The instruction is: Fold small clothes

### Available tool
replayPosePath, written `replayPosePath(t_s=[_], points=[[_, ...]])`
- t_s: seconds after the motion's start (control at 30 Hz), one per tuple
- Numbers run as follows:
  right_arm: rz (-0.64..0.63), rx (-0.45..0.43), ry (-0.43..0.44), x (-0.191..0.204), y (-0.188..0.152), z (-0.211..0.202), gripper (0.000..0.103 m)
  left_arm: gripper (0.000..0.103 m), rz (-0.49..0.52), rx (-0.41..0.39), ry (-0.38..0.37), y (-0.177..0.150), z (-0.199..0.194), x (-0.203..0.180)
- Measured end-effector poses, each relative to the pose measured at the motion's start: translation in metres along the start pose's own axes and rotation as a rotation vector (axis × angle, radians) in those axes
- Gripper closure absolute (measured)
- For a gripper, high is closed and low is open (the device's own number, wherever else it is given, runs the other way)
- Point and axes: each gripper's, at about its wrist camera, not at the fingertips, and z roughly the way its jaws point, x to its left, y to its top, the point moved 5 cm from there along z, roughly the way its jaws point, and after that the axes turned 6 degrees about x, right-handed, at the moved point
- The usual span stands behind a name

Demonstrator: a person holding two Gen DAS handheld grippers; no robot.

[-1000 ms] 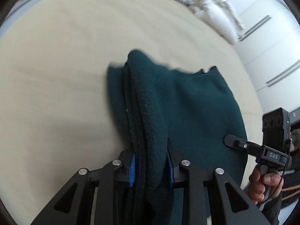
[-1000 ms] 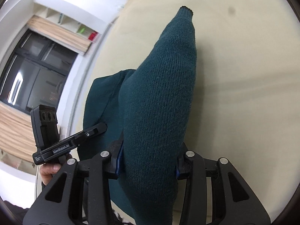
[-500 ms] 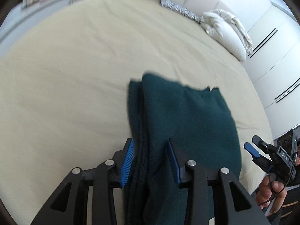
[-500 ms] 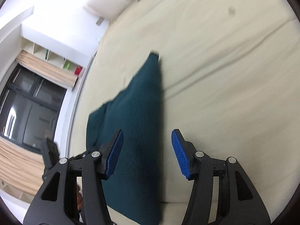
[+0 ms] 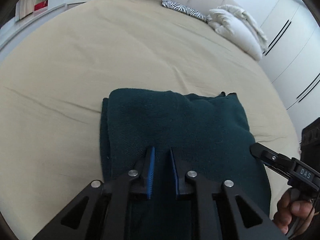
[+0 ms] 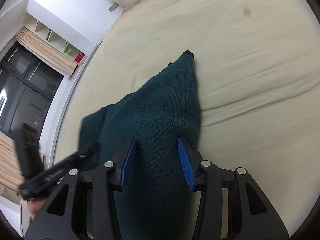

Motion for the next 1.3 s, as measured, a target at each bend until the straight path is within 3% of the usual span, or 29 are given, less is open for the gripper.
replayPosePath(t_s=[0.2, 0.27, 0.37, 0.43, 0.53, 0.67, 0.73, 0.77, 0.83, 0.93, 1.0, 1.1, 1.13, 1.23, 1.3], points=[[-0.072, -0.001, -0.053, 0.013, 0.004, 0.020, 0.060, 0.084, 0.047, -0.039, 0.035, -0.006, 0.004, -0.001], [-0.074, -0.025, -0.039, 0.011, 0.001, 0.020, 0.059, 0.084, 0.043, -0.043, 0.015, -0.005, 0.003, -0.003], [-0.043, -0.019, 0.029, 0.003, 0.000, 0.003, 0.061, 0.084, 0.025, -0.036, -0.039, -0.004, 0.002, 0.005], [0.041, -0.081, 0.118, 0.001, 0.011, -0.028, 0.061, 0.084, 0.006, -0.033, -0.068, -0.005, 0.002, 0.010], [0.016, -0.146, 0.183, 0.017, 0.031, -0.051, 0.060, 0.084, 0.007, -0.037, -0.071, -0.007, 0.002, 0.009], [-0.006, 0.005, 0.226, 0.035, 0.051, -0.001, 0.059, 0.084, 0.006, -0.045, -0.080, -0.011, -0.002, 0.013], [0.054, 0.095, 0.122, 0.016, 0.053, 0.042, 0.064, 0.084, 0.000, -0.040, -0.089, -0.011, -0.001, 0.015], [0.071, 0.109, 0.111, 0.007, 0.053, 0.061, 0.071, 0.084, -0.002, -0.040, -0.093, -0.011, -0.002, 0.016], [0.093, 0.060, 0.149, 0.004, 0.057, 0.060, 0.070, 0.084, -0.005, -0.039, -0.110, -0.010, -0.002, 0.017], [0.068, 0.057, 0.094, 0.013, 0.055, 0.041, 0.070, 0.084, -0.013, -0.042, -0.131, -0.011, -0.003, 0.020], [0.044, 0.023, 0.107, 0.022, 0.046, 0.013, 0.067, 0.084, -0.019, -0.043, -0.141, -0.012, -0.004, 0.021], [0.014, -0.007, 0.271, 0.038, 0.011, -0.030, 0.065, 0.084, -0.025, -0.044, -0.153, -0.013, -0.005, 0.022], [-0.003, -0.006, 0.313, 0.043, -0.010, -0.041, 0.055, 0.084, -0.025, -0.045, -0.154, -0.013, -0.005, 0.022], [-0.054, 0.056, 0.375, 0.053, -0.066, -0.041, 0.051, 0.084, -0.027, -0.048, -0.156, -0.013, -0.005, 0.023], [-0.080, 0.138, 0.316, 0.047, -0.105, -0.018, 0.051, 0.084, -0.023, -0.052, -0.157, -0.014, -0.005, 0.022]])
